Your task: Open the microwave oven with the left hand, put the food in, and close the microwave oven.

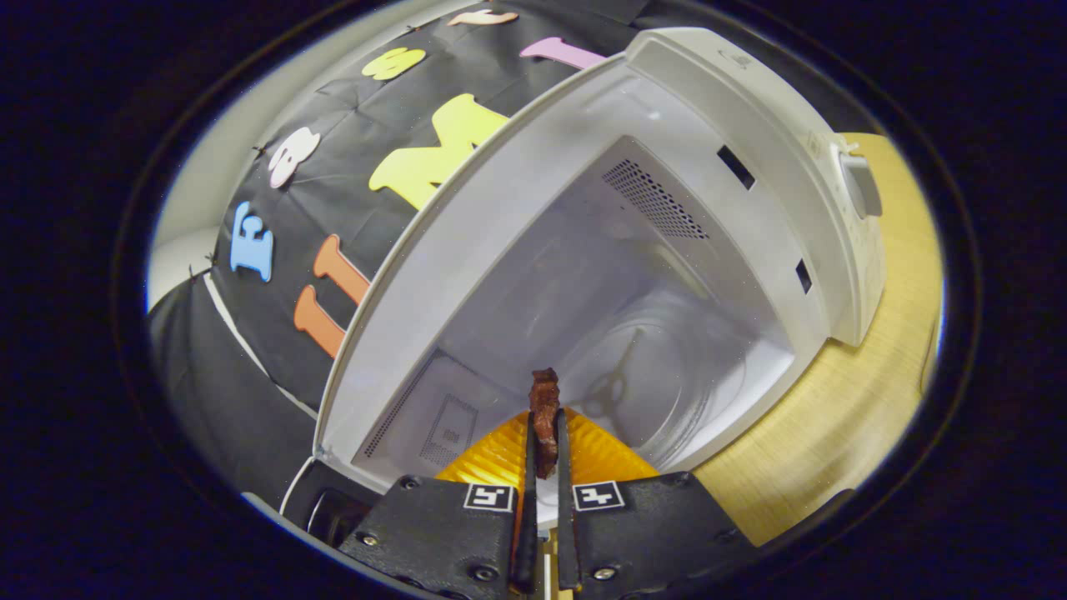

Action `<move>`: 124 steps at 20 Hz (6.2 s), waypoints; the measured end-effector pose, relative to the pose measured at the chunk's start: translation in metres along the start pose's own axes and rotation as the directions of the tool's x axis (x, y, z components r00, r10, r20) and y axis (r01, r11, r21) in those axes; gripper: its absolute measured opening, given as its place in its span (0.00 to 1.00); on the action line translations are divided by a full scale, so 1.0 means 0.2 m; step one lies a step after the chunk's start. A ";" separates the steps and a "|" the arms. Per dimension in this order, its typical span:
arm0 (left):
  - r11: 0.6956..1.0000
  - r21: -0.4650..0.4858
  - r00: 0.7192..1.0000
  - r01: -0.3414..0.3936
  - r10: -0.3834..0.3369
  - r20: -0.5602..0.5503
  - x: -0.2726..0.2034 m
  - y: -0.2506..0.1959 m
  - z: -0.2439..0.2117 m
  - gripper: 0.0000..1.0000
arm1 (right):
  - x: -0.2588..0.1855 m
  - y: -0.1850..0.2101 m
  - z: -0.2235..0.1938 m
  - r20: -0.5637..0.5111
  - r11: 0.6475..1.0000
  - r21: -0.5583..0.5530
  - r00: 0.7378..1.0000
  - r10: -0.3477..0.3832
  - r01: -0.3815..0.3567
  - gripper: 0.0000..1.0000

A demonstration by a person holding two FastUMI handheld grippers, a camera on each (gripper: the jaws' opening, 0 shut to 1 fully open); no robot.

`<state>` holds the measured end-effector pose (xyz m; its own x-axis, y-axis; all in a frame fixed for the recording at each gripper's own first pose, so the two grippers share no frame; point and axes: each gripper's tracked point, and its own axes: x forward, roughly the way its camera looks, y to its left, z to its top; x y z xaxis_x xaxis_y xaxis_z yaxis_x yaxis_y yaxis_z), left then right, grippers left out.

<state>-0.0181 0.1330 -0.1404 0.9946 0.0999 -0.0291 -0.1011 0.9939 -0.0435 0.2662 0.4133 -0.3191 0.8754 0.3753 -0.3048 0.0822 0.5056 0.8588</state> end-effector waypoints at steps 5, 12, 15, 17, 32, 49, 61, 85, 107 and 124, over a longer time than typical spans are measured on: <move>1.000 0.019 0.999 -0.017 0.018 -0.031 0.01 0.03 -0.06 0.95 | 0.18 -0.06 -0.09 -0.048 0.993 0.057 0.994 -0.098 0.101 0.14; 0.999 0.009 0.999 -0.038 0.038 -0.031 -0.01 0.10 -0.08 0.95 | 0.18 -0.07 -0.06 0.022 0.985 -0.090 0.989 -0.149 0.150 0.22; 0.991 0.043 0.992 -0.123 0.123 -0.010 -0.01 0.19 -0.06 0.95 | 0.13 -0.17 0.00 0.100 0.948 -0.196 0.966 -0.237 0.252 0.65; 0.991 0.049 0.992 -0.127 0.127 -0.008 -0.02 0.19 -0.06 0.95 | 0.08 -0.17 0.01 0.122 0.934 -0.255 0.966 -0.227 0.251 0.87; 0.988 -0.006 0.983 -0.157 0.157 0.096 -0.19 0.27 0.05 0.95 | -1.13 -0.21 0.24 0.118 0.861 -0.486 0.987 -0.106 0.150 0.90; 0.996 0.003 0.995 -0.092 0.092 -0.043 0.01 0.34 -0.24 0.00 | -2.31 -0.20 0.98 0.265 0.656 -0.738 0.962 0.067 0.158 0.97; 0.999 -0.038 0.980 -0.010 0.002 -0.200 0.30 0.24 -0.60 0.00 | -2.66 -0.43 1.32 0.411 0.636 -0.705 0.911 0.005 0.315 0.98; 0.926 -0.064 0.914 0.373 -0.378 -0.146 0.53 -0.90 -0.72 0.00 | -2.68 -0.60 1.37 0.450 0.628 -0.687 0.893 -0.029 0.366 0.97; 0.920 -0.078 0.910 0.383 -0.391 -0.137 1.07 -1.65 -0.67 0.00 | -2.71 -0.76 1.61 0.524 0.614 -0.674 0.851 0.006 0.411 0.98; 0.952 -0.081 0.930 0.296 -0.307 -0.202 1.26 -1.73 -0.65 0.01 | -2.69 -0.85 1.58 0.477 0.671 -0.651 0.879 -0.003 0.355 0.98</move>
<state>0.2652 -0.1921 -0.2629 0.9513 -0.2211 -0.2149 0.1962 0.9717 -0.1312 -0.0681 -0.1208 -0.1703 0.9964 -0.0418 -0.0737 0.0559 0.9781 0.2005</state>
